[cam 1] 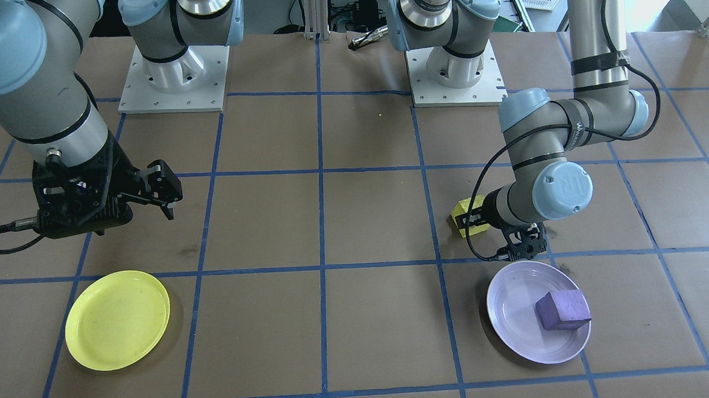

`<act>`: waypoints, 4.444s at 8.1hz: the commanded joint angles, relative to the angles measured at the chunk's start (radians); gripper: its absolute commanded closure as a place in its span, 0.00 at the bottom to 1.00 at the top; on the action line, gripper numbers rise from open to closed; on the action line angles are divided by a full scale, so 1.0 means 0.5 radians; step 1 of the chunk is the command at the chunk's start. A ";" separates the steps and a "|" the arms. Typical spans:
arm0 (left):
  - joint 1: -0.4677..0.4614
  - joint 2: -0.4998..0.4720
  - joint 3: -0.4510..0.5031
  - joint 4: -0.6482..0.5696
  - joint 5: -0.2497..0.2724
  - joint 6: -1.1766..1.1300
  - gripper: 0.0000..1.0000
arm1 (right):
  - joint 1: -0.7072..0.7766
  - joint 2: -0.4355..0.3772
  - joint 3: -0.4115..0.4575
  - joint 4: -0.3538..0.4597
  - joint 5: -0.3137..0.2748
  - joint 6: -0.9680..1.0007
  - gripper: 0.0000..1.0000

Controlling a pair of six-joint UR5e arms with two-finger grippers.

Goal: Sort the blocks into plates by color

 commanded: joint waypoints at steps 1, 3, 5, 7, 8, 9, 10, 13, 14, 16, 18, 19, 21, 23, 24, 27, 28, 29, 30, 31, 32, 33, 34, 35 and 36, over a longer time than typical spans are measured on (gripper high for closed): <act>-0.088 0.050 0.016 -0.008 -0.029 -0.073 1.00 | 0.000 -0.003 0.003 0.006 -0.010 0.000 0.00; -0.342 0.118 0.049 -0.078 -0.302 -0.275 1.00 | 0.000 -0.006 0.025 0.000 -0.013 0.000 0.00; -0.667 0.112 0.340 -0.179 -0.324 -0.475 1.00 | -0.003 -0.006 0.025 0.000 -0.016 0.000 0.00; -0.934 -0.028 0.518 -0.155 -0.452 -0.806 1.00 | -0.003 -0.006 0.025 -0.003 -0.019 0.000 0.00; -1.051 -0.099 0.601 -0.134 -0.441 -0.941 1.00 | -0.006 -0.003 0.025 -0.009 -0.019 -0.003 0.00; -1.131 -0.182 0.684 -0.124 -0.441 -1.024 1.00 | -0.018 -0.003 0.022 -0.012 -0.022 -0.067 0.00; -1.208 -0.255 0.745 -0.124 -0.435 -1.098 1.00 | -0.082 -0.003 0.022 -0.015 -0.022 -0.162 0.00; -1.310 -0.382 0.749 0.145 -0.380 -1.245 0.70 | -0.245 0.003 0.025 -0.009 -0.013 -0.246 0.00; -1.310 -0.415 0.749 0.161 -0.379 -1.249 0.28 | -0.248 -0.003 0.025 -0.006 -0.016 -0.240 0.00; -1.307 -0.419 0.749 0.170 -0.395 -1.252 0.00 | -0.251 0.009 0.025 -0.006 0.014 -0.218 0.00; -1.267 -0.346 0.773 0.164 -0.407 -1.216 0.00 | -0.252 0.009 0.028 0.027 0.008 -0.218 0.00; -1.197 -0.269 0.783 0.134 -0.398 -1.118 0.00 | -0.252 0.003 0.028 0.040 0.002 -0.227 0.00; -0.840 0.067 0.798 -0.147 -0.361 -0.551 0.00 | -0.248 -0.034 0.025 0.074 0.020 -0.236 0.00; -0.364 0.338 0.798 -0.414 -0.054 0.109 0.00 | -0.142 -0.015 0.025 0.055 0.021 -0.370 0.00; -0.268 0.445 0.798 -0.525 0.143 0.161 0.00 | -0.029 0.009 0.025 0.046 0.018 -0.447 0.00; -0.239 0.664 1.049 -0.917 0.176 0.068 0.00 | 0.306 0.174 0.037 0.040 0.024 -0.421 0.00; -0.264 0.695 1.098 -0.952 0.139 0.067 0.00 | 0.346 0.251 0.055 0.003 0.024 -0.421 0.00; -0.279 0.671 1.123 -0.977 -0.089 0.073 0.00 | 0.389 0.306 0.080 -0.033 0.021 -0.421 0.00; -0.325 0.707 1.136 -0.959 -0.173 0.179 0.00 | 0.438 0.334 0.108 -0.058 0.024 -0.421 0.00; -0.353 0.716 1.136 -0.928 -0.171 0.180 0.00 | 0.487 0.368 0.150 -0.137 0.030 -0.421 0.00; -0.356 0.756 1.130 -0.928 -0.067 0.183 0.00 | 0.500 0.399 0.202 -0.217 0.078 -0.418 0.00; -0.356 0.772 1.123 -0.925 0.234 0.180 0.00 | 0.503 0.414 0.273 -0.303 0.176 -0.418 0.00; -0.356 0.781 1.117 -0.925 0.265 0.183 0.00 | 0.503 0.430 0.355 -0.398 0.186 -0.418 0.00; -0.353 0.778 1.114 -0.916 0.268 0.211 0.00 | 0.503 0.433 0.435 -0.447 0.192 -0.418 0.00; -0.353 0.760 1.108 -0.718 0.256 0.211 0.00 | 0.503 0.433 0.491 -0.460 0.192 -0.418 0.00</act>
